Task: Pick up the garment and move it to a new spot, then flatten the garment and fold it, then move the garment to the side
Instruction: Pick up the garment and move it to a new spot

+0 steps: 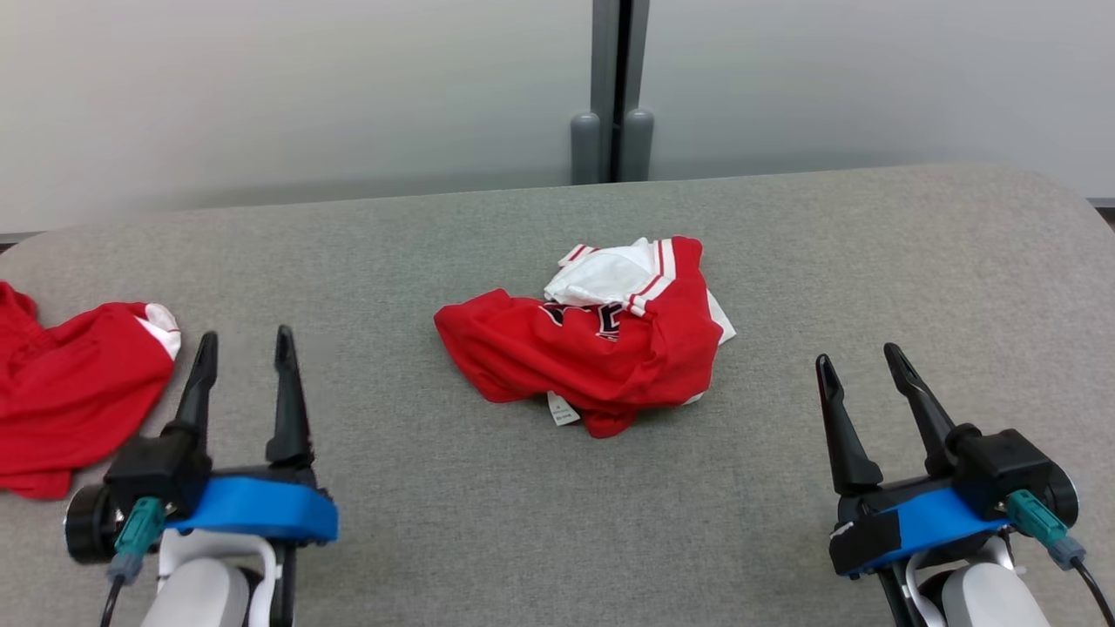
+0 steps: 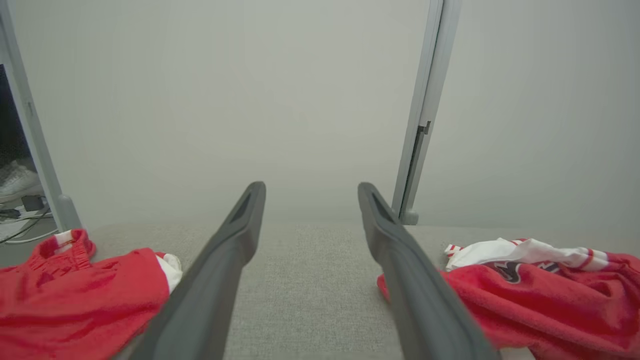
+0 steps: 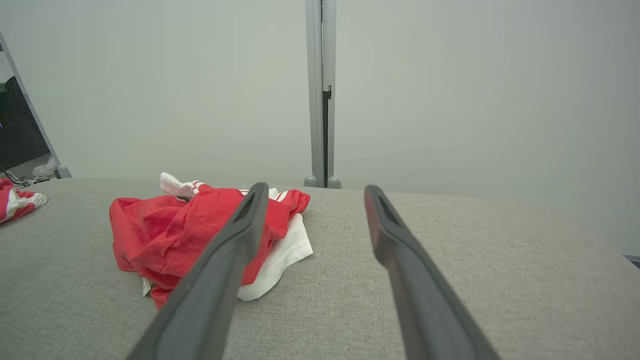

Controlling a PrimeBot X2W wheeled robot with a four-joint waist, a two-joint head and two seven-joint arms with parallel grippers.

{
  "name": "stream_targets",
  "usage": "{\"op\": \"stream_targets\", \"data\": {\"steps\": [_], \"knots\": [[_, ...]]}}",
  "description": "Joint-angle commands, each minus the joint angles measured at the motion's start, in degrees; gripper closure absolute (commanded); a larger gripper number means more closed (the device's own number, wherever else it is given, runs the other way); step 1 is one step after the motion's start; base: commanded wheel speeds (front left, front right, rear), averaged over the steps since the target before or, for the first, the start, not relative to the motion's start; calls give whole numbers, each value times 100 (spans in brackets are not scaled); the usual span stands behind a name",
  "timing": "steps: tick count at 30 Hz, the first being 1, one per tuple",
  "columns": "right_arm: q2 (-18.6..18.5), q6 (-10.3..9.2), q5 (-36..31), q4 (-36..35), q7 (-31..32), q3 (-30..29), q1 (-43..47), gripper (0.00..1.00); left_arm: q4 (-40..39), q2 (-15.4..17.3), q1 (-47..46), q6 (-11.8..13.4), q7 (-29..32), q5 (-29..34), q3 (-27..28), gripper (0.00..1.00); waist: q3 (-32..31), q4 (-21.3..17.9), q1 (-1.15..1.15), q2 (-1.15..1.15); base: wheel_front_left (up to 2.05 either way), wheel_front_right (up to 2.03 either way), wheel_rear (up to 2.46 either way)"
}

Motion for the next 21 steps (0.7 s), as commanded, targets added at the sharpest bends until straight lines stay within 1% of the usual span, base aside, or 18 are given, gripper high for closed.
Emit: {"op": "stream_targets", "data": {"steps": [1, 4, 9, 21], "knots": [[-27, 3, -51, -24, 22, -16, 84, 0, -43, 55, 164, 38, -24, -23, 89, 0, -22, 43, 0, 0, 0, 0, 0], [-27, 3, -56, -55, 65, -36, 140, 0, -107, 64, 399, 89, -26, -4, 198, 0, -68, 98, 0, 0, 0, 0, 0], [-27, 3, -70, -97, 102, -73, 218, 0, -91, 12, 732, 65, -28, 14, 322, 0, -126, 160, 0, 0, 0, 0, 0], [-27, 3, -89, -133, 218, -141, 402, 0, -46, -36, 981, 32, -29, 132, 480, 0, -196, 228, 0, 0, 0, 0, 0]]}}
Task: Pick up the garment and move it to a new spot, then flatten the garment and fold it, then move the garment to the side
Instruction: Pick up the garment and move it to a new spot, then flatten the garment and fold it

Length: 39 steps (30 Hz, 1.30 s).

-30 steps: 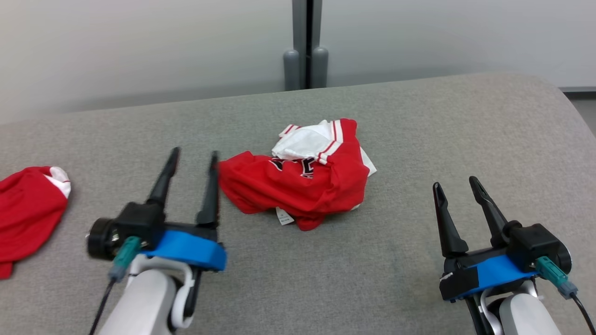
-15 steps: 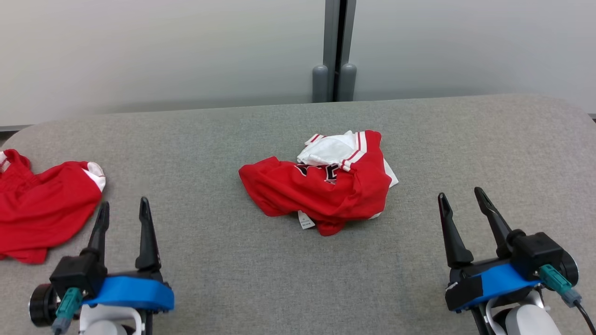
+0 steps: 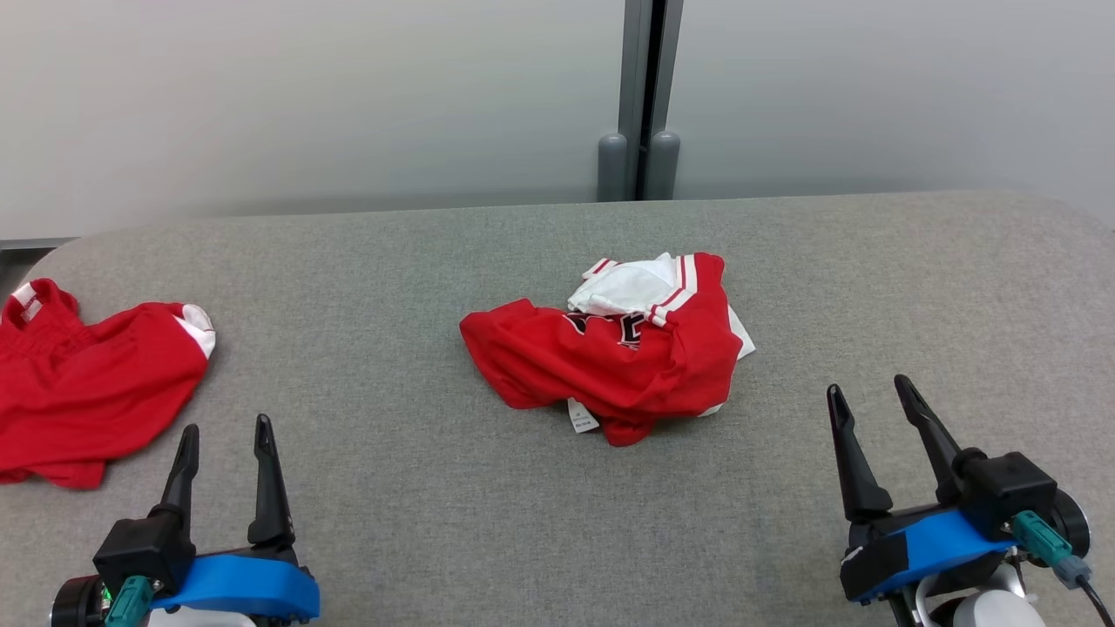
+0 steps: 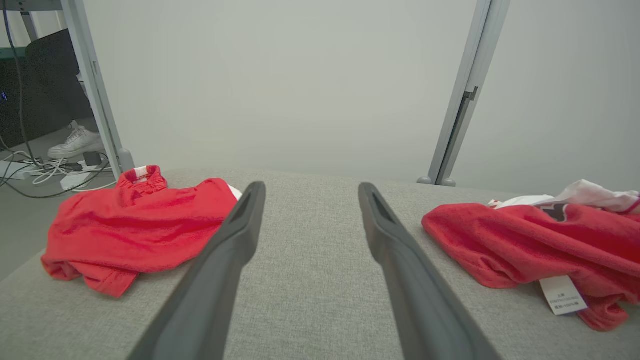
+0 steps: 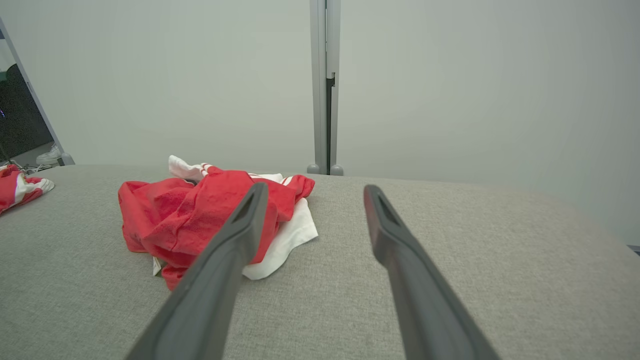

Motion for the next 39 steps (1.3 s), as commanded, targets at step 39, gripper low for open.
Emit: {"op": "stream_targets", "data": {"steps": [39], "knots": [[-209, 3, -904, 1420, 1189, 1277, -2589, 0, 176, -385, -615, -259, -28, 241, -83, 0, 547, 721, 0, 0, 0, 0, 0]]}}
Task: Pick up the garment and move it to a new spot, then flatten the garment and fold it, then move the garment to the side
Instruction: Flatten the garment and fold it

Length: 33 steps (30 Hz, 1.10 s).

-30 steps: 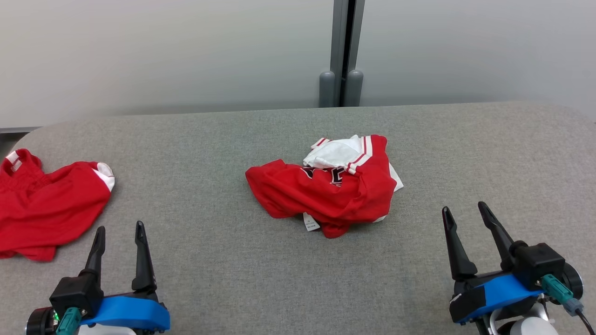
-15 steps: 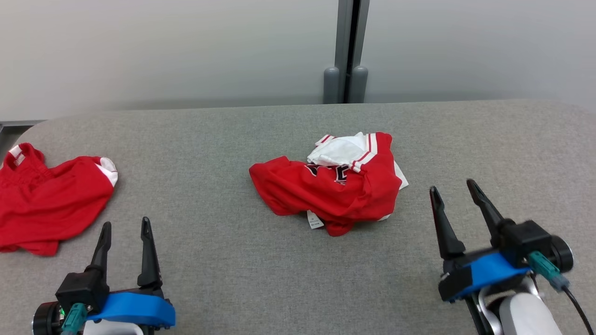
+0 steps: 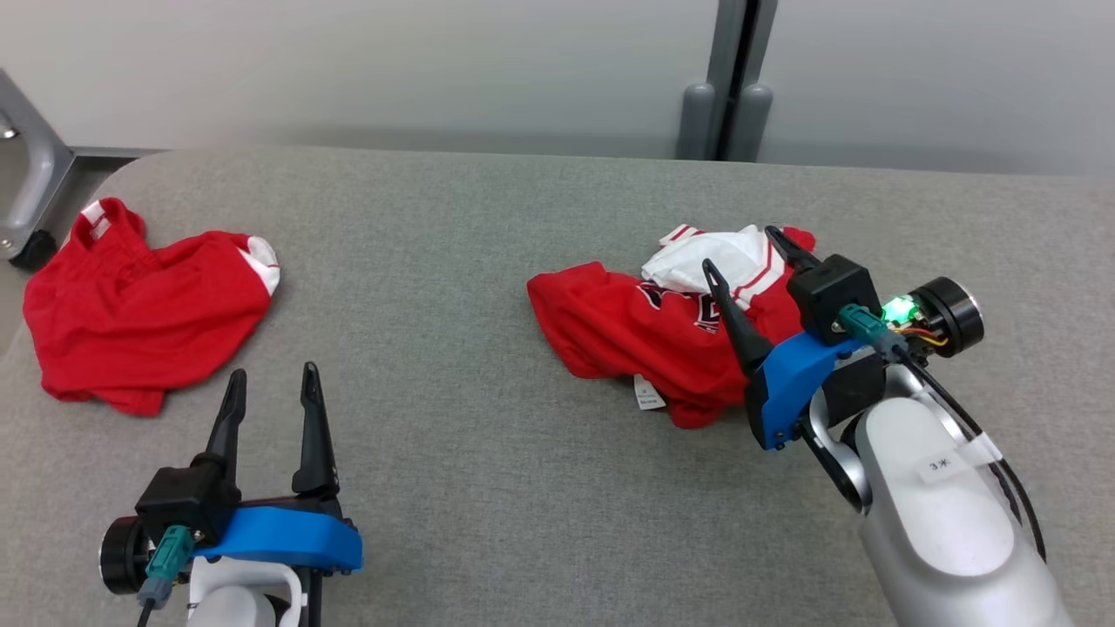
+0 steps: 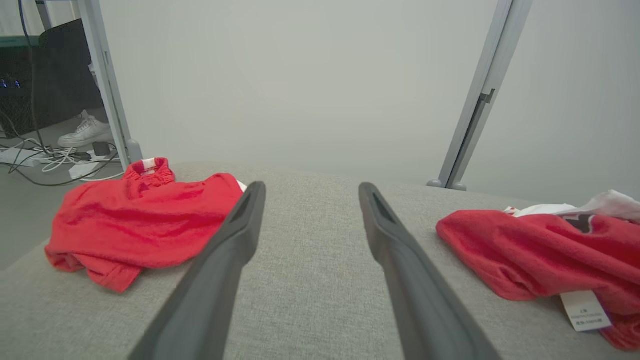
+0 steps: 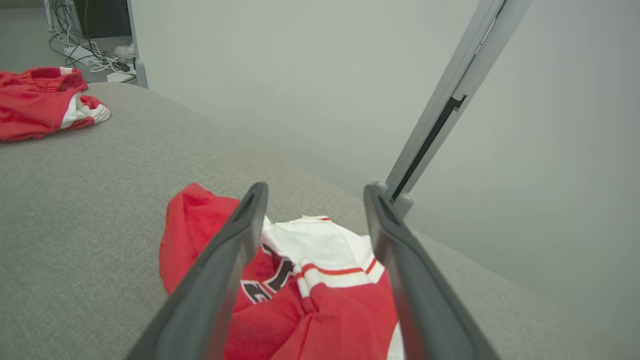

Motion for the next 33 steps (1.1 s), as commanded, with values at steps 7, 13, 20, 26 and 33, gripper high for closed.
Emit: {"op": "stream_targets", "data": {"steps": [7, 13, 20, 26, 33], "knots": [[-354, 2, -190, 1157, 296, 90, -412, 0, 93, -154, -202, -113, -27, 112, 49, 0, 306, 361, 0, 0, 0, 0, 0], [-441, 2, -249, 1806, 250, -84, -530, 0, 173, -251, -275, -208, -27, 184, 139, 0, 331, 429, 0, 0, 0, 0, 0], [-387, 2, -66, 2176, -346, -980, -567, 100, 250, -336, -252, -281, -27, 269, 200, 0, 209, 377, 0, 0, 0, 0, 0], [-621, 2, 79, 2202, -956, -1864, -341, 100, 258, -338, -66, -324, -28, 313, 343, 0, -6, 142, 0, 0, 0, 0, 0], [-914, 3, 483, 2051, -1310, -2610, -82, 100, 265, -383, 40, -374, -27, 367, 358, 0, -131, -48, 0, 0, 0, 0, 0]]}}
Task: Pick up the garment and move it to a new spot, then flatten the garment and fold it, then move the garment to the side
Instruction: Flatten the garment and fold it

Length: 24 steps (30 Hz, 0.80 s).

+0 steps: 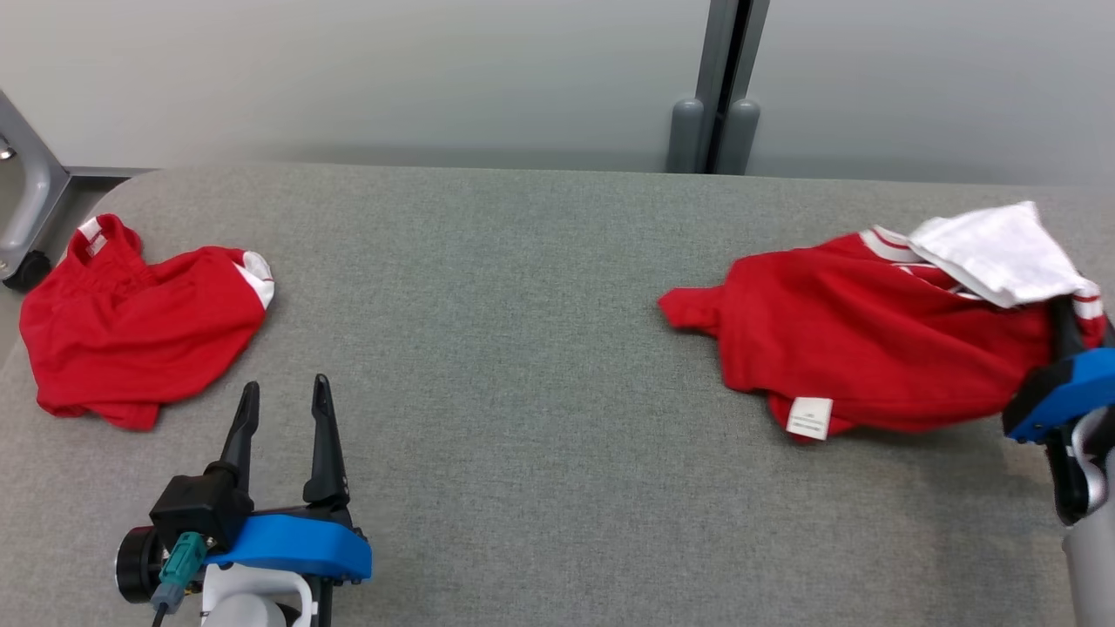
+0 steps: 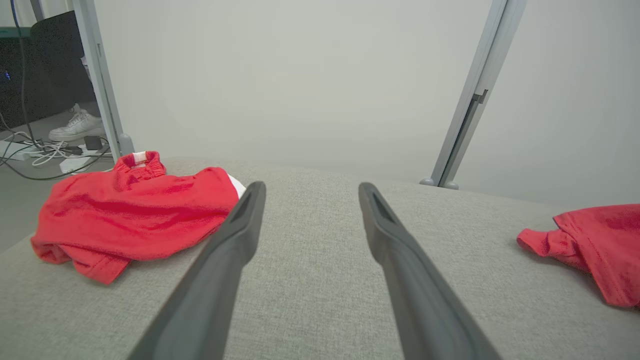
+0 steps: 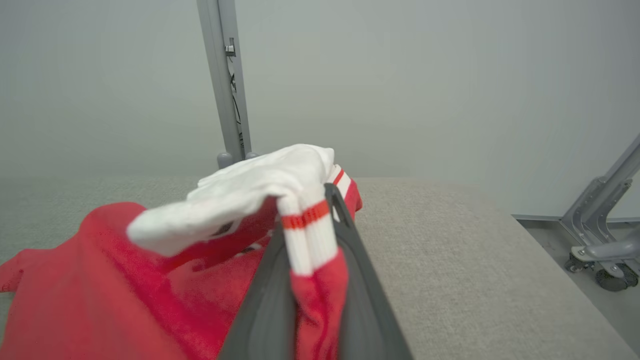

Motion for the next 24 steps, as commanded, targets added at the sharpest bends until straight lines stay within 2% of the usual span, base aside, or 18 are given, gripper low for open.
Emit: {"op": "stream_targets", "data": {"steps": [1, 7, 11, 17, 24], "knots": [[4, 3, 323, -73, -92, -241, 178, 100, 5, -30, 33, -20, -27, 49, -23, 0, -43, -41, 0, 0, 0, 0, 0], [-65, 3, 781, -418, -220, -675, 513, 100, 1, -55, 87, -45, -27, 69, 2, 0, -98, -78, 0, 0, 0, 0, 0], [80, 4, 805, -849, -263, -509, 511, 100, -12, -51, 122, -34, -27, 84, 53, 0, -121, -109, 0, 0, 0, 0, 0], [506, 3, 721, -1499, -198, 357, 184, 100, -13, -81, 94, -56, -27, 95, 40, 0, -168, -45, 0, 0, 0, 0, 0], [903, 3, 846, -1671, -173, 1780, -214, 100, -29, -145, 58, -62, -27, 57, 41, 0, -150, 223, 0, 0, 0, 0, 0]]}}
